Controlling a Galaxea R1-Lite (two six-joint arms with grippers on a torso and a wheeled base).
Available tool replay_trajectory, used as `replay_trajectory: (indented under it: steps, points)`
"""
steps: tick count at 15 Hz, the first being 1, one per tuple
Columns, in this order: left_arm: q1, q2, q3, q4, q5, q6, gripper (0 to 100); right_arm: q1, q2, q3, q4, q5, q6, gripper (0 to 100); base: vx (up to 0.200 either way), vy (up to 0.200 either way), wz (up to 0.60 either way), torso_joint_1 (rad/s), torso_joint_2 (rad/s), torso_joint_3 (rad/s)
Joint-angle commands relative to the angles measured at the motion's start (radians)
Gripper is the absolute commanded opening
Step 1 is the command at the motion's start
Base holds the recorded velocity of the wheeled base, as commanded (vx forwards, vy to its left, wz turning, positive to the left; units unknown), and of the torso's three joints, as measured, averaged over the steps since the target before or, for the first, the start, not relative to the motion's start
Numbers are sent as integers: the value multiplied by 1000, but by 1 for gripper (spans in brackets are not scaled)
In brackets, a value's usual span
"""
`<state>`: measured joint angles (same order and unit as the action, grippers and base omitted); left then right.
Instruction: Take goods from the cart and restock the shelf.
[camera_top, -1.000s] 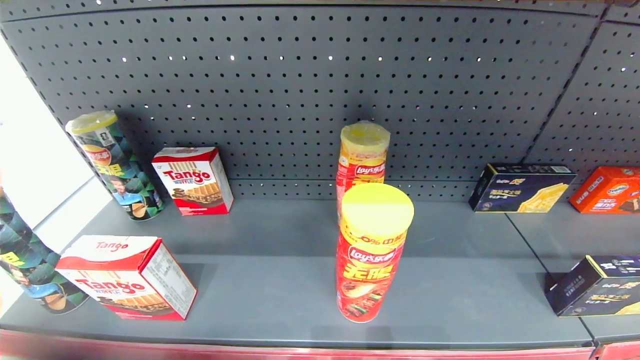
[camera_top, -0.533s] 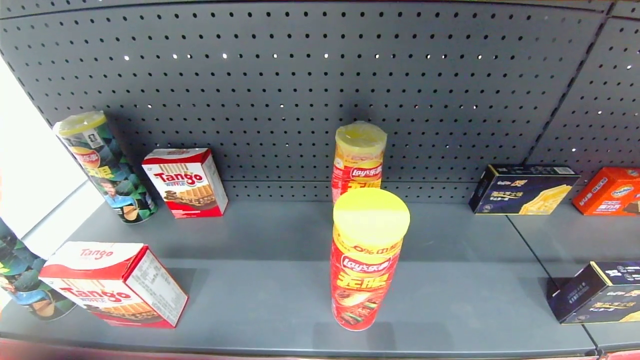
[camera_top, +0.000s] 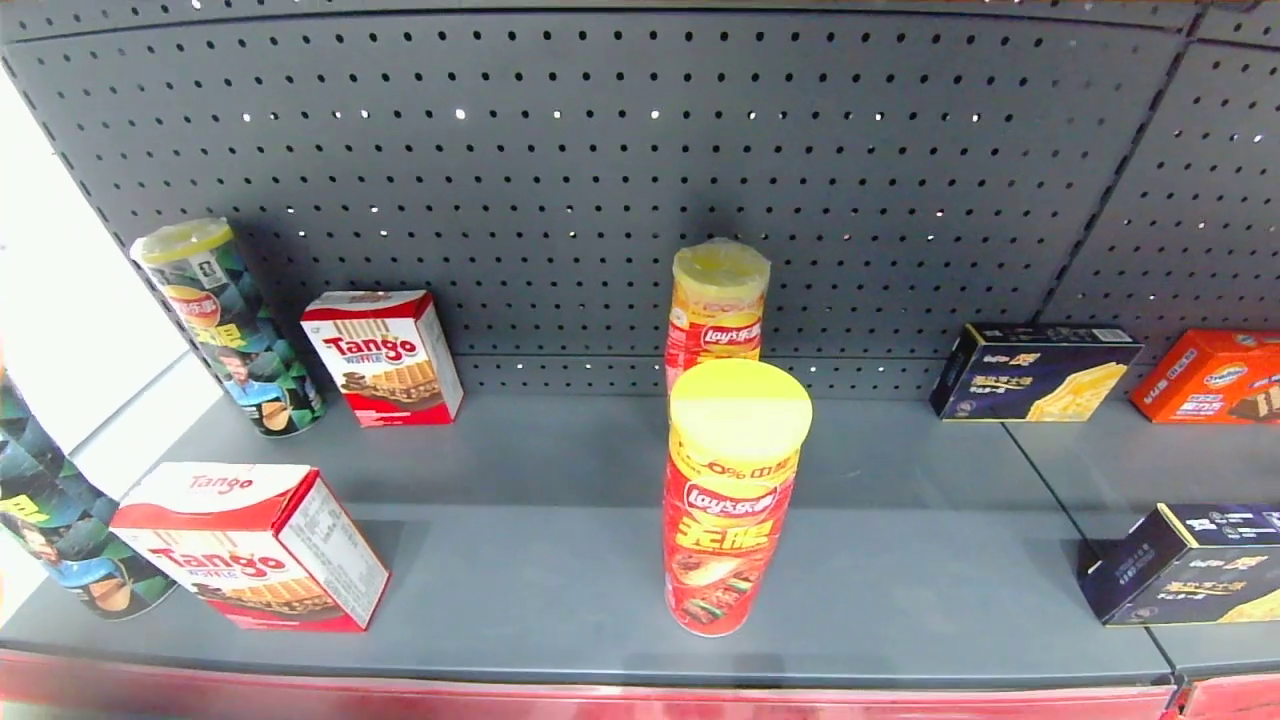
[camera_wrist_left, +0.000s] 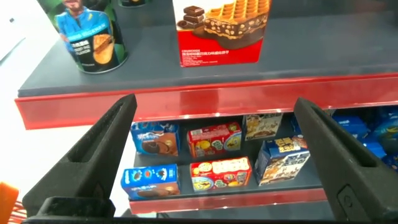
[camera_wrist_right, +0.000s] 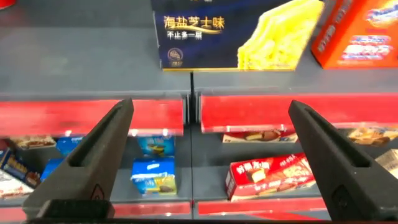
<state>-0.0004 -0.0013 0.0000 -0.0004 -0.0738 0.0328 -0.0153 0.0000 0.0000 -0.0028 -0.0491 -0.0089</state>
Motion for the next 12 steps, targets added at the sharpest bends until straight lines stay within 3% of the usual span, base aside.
replay_trajectory:
  steps: [1, 4, 12]
  points:
    - [0, 1, 0, 0, 0, 3, 100, 0, 0, 0, 1, 0, 0, 100, 0, 0, 0, 0, 0, 0]
    - [0, 1, 0, 0, -1, 1, 100, 0, 0, 0, 3, -1, 0, 100, -67, 0, 0, 1, -1, 2]
    - [0, 1, 0, 0, 0, -1, 100, 0, 0, 0, 3, 0, 0, 100, 0, 0, 0, 0, 0, 0]
